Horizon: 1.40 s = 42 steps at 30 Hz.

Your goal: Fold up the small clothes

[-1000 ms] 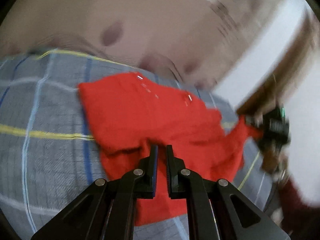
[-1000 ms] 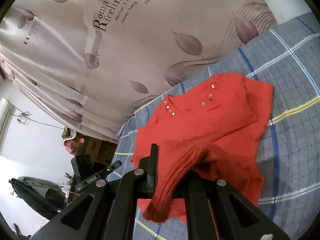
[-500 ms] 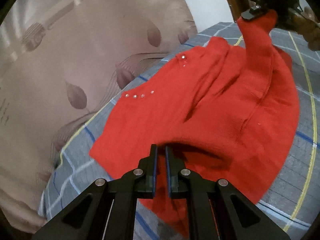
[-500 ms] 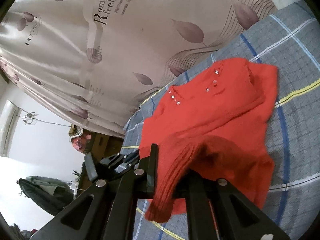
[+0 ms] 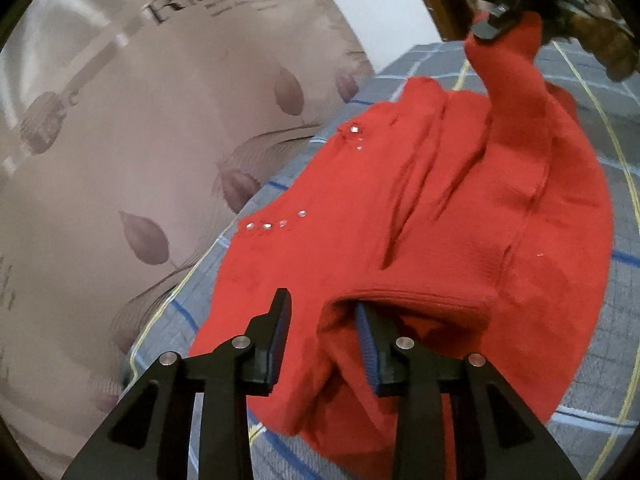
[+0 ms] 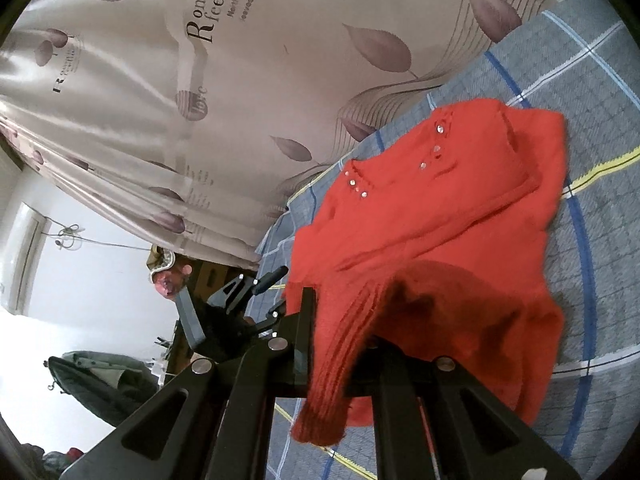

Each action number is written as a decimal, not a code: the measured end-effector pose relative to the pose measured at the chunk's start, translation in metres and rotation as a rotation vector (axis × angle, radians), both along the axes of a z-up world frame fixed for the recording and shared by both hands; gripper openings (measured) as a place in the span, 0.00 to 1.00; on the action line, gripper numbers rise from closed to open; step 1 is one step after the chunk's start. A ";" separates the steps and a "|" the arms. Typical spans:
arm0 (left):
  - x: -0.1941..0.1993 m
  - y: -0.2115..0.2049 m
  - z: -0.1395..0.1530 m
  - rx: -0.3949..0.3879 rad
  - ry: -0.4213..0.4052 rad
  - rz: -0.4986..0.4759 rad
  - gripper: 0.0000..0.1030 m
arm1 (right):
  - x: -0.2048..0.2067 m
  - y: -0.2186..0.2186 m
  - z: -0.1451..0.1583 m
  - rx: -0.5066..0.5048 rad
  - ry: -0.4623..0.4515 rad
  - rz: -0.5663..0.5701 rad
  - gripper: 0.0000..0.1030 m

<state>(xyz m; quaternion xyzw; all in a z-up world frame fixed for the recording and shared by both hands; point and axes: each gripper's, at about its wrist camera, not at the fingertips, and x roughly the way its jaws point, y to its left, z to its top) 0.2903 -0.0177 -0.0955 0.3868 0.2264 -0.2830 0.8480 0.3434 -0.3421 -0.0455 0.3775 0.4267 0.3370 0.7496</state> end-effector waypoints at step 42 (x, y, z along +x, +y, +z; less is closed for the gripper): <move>0.115 0.094 0.013 -0.933 0.564 0.552 0.04 | 0.081 -0.019 -0.037 0.036 0.111 -0.117 0.09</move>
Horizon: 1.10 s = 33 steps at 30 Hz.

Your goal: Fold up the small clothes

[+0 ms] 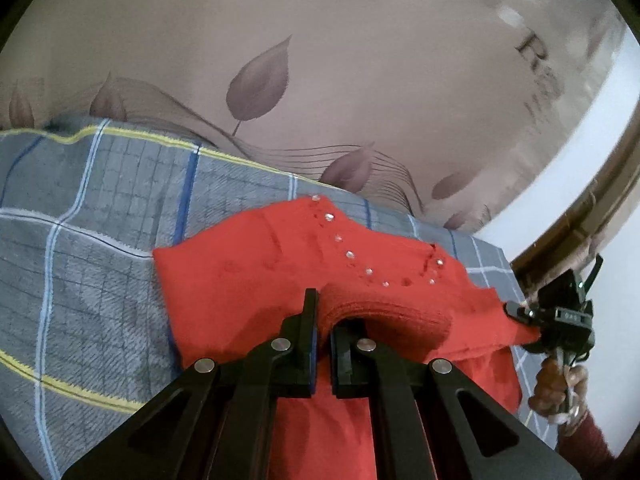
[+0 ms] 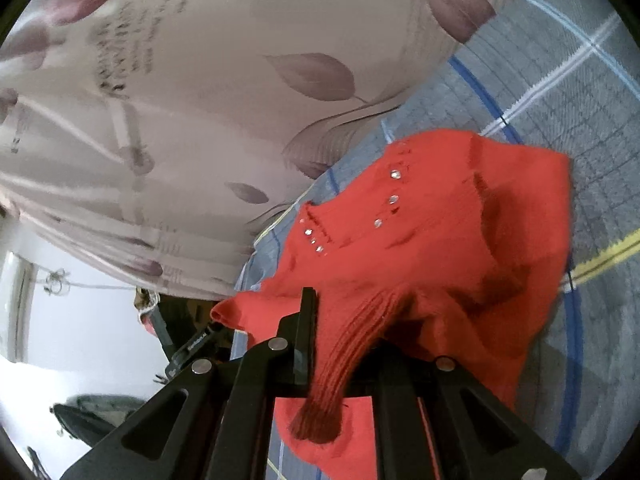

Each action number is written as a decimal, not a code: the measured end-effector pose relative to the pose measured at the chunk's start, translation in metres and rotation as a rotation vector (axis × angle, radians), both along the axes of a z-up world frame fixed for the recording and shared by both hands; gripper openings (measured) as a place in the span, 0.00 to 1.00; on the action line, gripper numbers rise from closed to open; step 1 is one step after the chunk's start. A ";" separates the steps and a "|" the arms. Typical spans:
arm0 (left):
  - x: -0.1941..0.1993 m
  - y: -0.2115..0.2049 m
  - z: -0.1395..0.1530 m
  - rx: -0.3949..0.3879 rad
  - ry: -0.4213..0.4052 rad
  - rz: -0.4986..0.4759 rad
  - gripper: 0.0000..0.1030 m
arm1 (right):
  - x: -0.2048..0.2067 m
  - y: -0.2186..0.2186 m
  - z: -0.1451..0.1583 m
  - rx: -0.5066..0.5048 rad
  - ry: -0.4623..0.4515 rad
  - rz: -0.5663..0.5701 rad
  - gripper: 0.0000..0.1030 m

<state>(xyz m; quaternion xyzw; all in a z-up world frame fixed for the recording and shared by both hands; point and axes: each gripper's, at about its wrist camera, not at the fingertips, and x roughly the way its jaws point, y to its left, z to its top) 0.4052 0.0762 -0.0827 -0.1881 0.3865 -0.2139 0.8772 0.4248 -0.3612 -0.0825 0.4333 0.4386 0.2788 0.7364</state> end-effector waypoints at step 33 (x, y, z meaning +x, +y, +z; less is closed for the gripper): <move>-0.149 0.030 -0.040 -0.046 0.025 0.007 0.55 | -0.153 -0.036 0.001 -0.307 -0.089 -0.061 0.42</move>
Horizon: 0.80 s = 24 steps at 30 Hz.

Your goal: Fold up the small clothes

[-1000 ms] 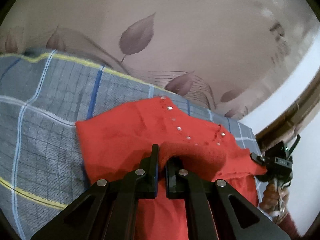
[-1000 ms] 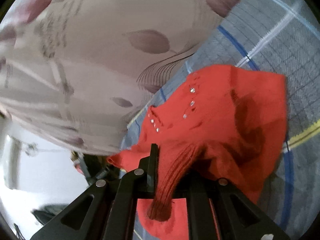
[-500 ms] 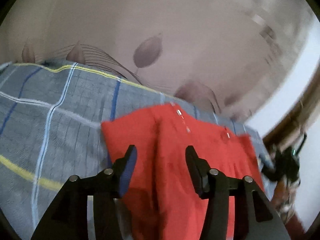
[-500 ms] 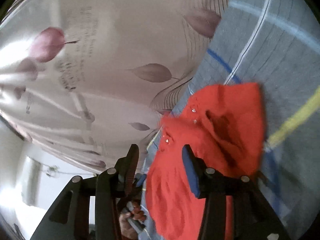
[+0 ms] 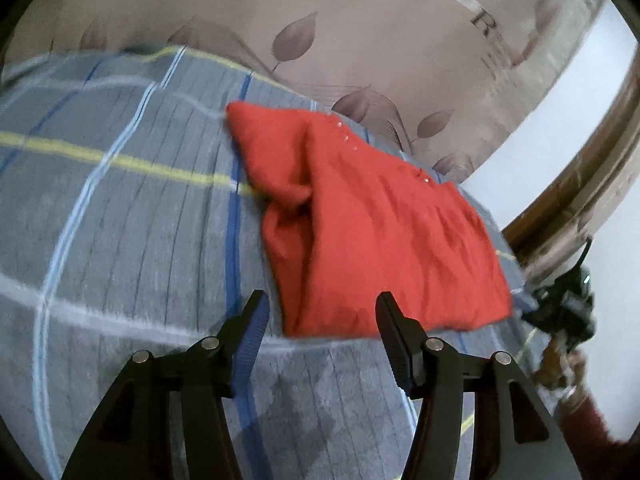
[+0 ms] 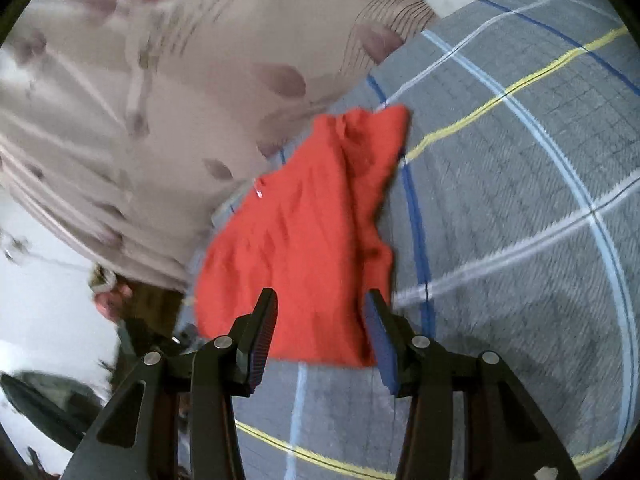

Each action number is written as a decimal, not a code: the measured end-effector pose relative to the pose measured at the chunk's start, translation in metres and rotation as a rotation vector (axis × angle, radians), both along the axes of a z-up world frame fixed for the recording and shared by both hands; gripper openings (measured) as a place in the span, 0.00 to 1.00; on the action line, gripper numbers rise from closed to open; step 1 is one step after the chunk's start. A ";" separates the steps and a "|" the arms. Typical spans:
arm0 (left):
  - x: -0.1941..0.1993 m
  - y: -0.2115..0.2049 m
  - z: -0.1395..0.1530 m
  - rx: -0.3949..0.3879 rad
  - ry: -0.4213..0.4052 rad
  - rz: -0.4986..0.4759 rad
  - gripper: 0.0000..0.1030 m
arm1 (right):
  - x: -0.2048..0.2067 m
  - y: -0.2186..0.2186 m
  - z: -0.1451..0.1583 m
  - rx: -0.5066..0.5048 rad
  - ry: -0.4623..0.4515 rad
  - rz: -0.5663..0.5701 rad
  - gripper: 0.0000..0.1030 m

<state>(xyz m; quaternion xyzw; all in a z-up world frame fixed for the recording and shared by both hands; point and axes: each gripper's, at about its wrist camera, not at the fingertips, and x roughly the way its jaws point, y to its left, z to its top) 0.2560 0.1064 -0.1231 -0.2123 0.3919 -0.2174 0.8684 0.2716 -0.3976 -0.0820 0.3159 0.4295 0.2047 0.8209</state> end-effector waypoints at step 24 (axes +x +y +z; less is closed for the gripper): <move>-0.005 0.014 -0.005 0.063 0.064 -0.145 0.11 | 0.002 0.001 -0.014 -0.108 0.062 0.044 0.04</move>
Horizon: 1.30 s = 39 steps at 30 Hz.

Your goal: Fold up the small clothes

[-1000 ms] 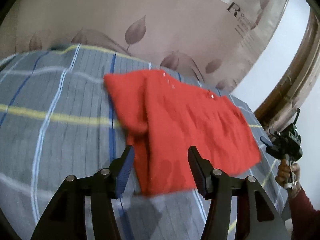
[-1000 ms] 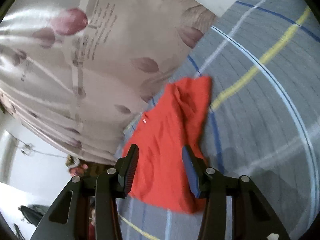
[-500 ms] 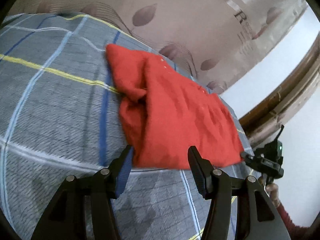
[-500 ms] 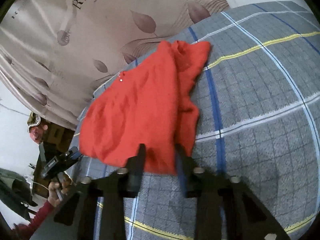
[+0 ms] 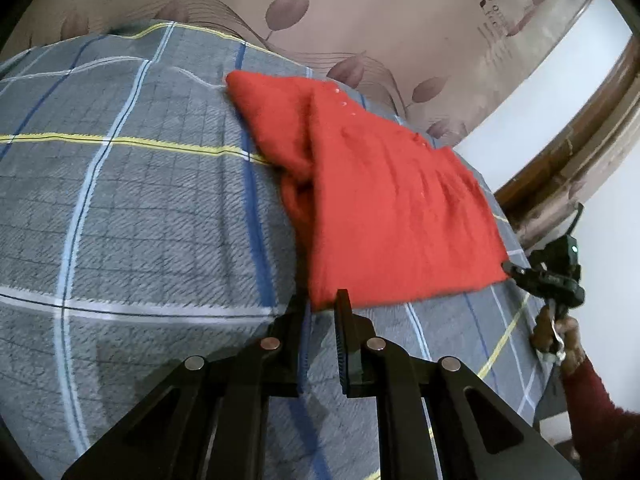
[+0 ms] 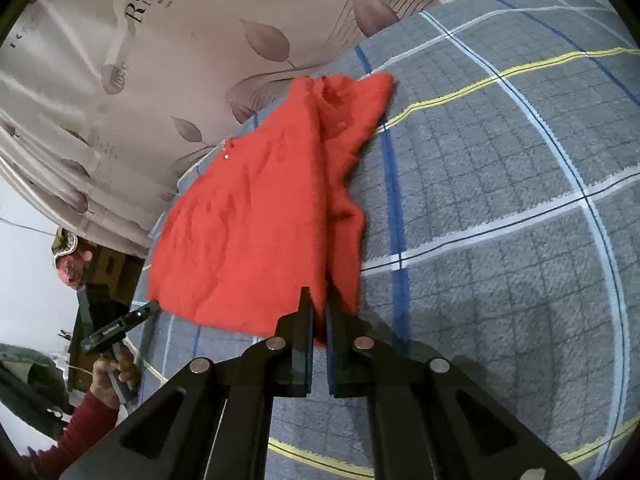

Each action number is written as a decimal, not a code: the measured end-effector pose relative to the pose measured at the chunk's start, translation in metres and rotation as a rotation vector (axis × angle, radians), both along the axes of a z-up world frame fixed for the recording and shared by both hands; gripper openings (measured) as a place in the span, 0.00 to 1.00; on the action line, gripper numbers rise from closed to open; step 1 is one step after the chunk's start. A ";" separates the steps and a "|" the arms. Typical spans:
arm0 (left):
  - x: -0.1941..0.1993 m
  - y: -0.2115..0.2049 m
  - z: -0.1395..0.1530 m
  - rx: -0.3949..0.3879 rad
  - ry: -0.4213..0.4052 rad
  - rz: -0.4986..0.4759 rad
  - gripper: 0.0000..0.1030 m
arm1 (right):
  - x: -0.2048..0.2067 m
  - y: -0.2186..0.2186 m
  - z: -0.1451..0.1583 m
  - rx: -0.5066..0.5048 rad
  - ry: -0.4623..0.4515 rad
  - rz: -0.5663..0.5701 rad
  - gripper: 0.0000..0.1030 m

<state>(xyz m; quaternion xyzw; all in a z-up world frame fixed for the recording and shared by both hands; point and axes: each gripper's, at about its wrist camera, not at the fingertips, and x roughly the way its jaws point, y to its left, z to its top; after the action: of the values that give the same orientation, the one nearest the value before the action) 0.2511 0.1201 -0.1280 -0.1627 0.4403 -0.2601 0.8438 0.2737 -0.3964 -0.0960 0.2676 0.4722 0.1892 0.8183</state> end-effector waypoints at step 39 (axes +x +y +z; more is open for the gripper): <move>0.042 -0.127 0.022 0.451 -0.235 0.106 0.65 | 0.083 0.062 0.015 -0.284 -0.141 -0.037 0.12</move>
<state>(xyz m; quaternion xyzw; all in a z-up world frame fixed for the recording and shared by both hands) 0.2933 -0.0065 -0.1056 0.0383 0.3768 -0.1279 0.9166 0.3571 -0.3339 -0.0813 0.1437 0.4305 0.1238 0.8825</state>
